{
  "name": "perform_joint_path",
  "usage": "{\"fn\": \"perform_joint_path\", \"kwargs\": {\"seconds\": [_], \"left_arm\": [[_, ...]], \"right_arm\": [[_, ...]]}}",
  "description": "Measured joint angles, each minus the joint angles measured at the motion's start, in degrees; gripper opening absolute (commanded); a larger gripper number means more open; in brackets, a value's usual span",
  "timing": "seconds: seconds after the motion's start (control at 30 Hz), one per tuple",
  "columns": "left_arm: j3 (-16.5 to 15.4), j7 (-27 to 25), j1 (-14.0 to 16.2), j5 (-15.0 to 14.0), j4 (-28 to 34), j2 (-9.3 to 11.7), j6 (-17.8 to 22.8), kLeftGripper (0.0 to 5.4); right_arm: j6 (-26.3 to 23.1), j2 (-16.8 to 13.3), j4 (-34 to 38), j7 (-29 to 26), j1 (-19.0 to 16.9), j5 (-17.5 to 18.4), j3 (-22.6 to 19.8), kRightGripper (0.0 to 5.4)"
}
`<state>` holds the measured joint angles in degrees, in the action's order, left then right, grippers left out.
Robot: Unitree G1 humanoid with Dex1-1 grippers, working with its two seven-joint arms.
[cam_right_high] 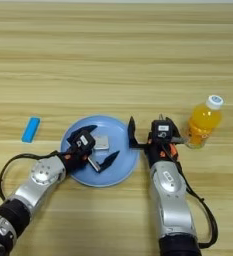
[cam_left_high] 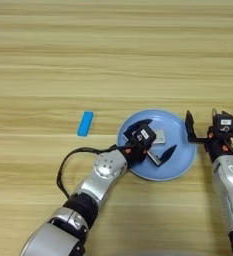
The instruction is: Move the objects on the table
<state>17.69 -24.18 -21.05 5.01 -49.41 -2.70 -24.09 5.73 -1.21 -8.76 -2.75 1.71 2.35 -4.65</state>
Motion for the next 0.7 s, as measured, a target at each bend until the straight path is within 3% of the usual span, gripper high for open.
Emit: {"fn": "perform_joint_path", "kwargs": {"seconds": [0.37,0.7], "left_arm": [[-1.3,1.1,-1.4,1.2,-1.1,-0.2,3.0,5.40],[-1.8,1.2,-3.0,1.3,-4.2,-0.9,2.9,4.29]], "right_arm": [[0.0,0.0,0.0,-0.1,0.1,0.0,0.0,5.38],[-0.1,0.0,0.0,-0.1,0.1,0.1,0.0,5.40]]}}
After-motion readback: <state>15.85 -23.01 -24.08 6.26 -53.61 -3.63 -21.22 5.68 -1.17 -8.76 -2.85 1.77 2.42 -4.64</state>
